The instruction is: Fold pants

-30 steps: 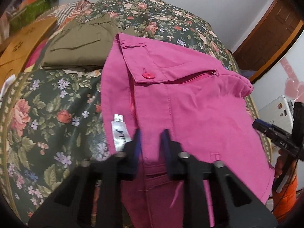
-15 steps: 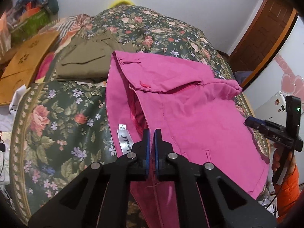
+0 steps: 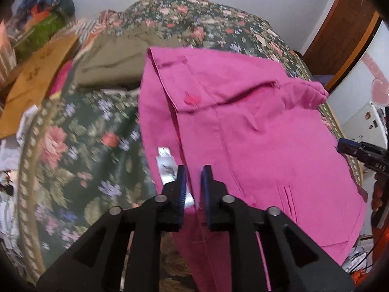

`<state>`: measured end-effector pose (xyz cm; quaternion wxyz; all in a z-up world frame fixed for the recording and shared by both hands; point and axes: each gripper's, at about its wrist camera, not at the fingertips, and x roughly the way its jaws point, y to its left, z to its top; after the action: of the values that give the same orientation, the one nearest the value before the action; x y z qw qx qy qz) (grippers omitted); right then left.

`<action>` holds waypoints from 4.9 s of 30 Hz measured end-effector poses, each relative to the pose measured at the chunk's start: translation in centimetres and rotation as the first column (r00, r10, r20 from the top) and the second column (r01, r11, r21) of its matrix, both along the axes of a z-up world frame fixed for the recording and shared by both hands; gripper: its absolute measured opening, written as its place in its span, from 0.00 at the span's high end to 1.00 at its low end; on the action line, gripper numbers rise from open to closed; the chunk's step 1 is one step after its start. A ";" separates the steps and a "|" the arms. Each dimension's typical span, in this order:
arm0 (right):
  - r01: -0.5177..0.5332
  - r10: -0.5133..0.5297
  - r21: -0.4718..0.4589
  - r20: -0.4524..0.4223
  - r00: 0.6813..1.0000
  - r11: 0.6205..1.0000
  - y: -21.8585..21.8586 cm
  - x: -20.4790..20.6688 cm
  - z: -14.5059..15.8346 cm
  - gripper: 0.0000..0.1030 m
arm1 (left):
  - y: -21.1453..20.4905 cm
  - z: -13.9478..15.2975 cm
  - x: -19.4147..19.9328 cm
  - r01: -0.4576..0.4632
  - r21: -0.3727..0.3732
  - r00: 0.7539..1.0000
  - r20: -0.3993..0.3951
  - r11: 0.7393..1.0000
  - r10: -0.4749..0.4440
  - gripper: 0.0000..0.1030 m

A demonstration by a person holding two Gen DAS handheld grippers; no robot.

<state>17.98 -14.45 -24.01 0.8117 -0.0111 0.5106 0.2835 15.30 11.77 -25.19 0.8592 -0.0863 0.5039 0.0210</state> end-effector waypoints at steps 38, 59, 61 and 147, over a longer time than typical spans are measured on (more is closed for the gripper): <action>-0.107 0.106 -0.014 -0.066 0.992 0.994 7.0 21.5 -4.0 0.63 | 8.5 -3.3 20.1 -0.042 -0.085 0.999 -0.001 0.996 0.042 0.68; -0.049 0.027 0.064 0.309 0.951 0.997 3.6 20.5 8.2 0.94 | 2.5 6.8 21.5 0.080 0.028 0.967 0.242 0.996 -0.084 0.96; -0.041 0.014 0.078 0.317 0.948 0.996 3.4 20.7 8.7 0.94 | 2.4 7.5 21.6 0.082 0.033 0.964 0.251 0.996 -0.088 0.97; -0.036 0.029 0.117 0.057 0.998 0.992 0.8 -4.1 3.0 0.65 | -4.7 2.9 -0.9 0.213 0.054 0.968 0.120 0.976 -0.218 0.78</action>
<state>13.83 -13.61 -21.04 0.8201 0.0208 0.4698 0.3260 14.42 7.12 -22.28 0.8879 -0.0146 0.4548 -0.0678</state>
